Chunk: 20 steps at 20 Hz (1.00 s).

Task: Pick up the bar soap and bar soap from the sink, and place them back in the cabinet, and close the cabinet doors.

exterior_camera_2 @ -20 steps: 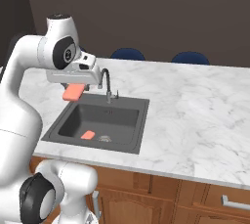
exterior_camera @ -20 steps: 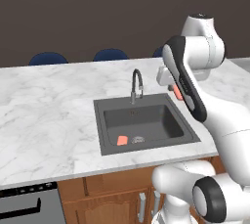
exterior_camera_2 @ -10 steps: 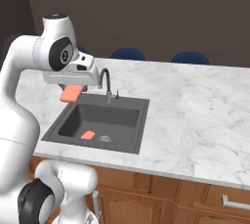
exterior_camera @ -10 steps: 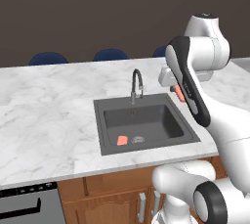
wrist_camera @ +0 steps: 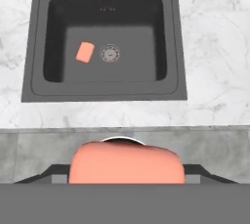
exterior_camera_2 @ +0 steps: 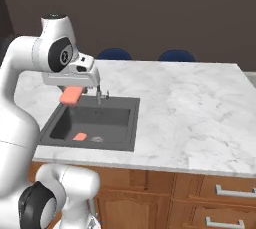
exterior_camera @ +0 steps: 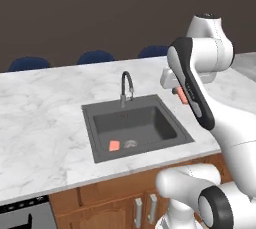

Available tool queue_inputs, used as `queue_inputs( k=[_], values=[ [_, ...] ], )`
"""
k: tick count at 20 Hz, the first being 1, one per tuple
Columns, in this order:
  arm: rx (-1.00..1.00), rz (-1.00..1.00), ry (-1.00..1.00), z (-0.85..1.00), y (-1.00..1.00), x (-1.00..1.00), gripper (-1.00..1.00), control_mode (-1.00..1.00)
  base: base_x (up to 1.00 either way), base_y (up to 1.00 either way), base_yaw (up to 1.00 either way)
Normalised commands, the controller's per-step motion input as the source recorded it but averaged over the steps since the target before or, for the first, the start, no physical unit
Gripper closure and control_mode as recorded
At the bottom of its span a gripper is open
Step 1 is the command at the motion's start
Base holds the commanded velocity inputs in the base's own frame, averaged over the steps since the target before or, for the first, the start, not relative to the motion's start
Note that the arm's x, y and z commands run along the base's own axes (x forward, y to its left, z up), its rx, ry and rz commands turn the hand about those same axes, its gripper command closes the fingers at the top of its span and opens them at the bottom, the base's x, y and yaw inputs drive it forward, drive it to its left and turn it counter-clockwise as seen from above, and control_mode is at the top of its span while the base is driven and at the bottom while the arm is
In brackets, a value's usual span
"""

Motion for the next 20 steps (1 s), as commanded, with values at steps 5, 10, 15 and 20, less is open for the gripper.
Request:
queue_inputs(
  k=[5,10,15,20],
  values=[
    [0.0,0.0,0.0,0.0,0.0,0.0,1.0,1.0,-0.53,-0.09,-0.36],
    [0.0,0.0,0.0,0.0,0.0,0.0,1.0,1.0,-0.6,-0.15,-0.51],
    [0.0,0.0,0.0,0.0,0.0,0.0,1.0,1.0,-0.36,-0.09,-0.63],
    [0.0,0.0,0.0,0.0,0.0,0.0,1.0,1.0,-0.1,-0.07,-0.71]
  ],
)
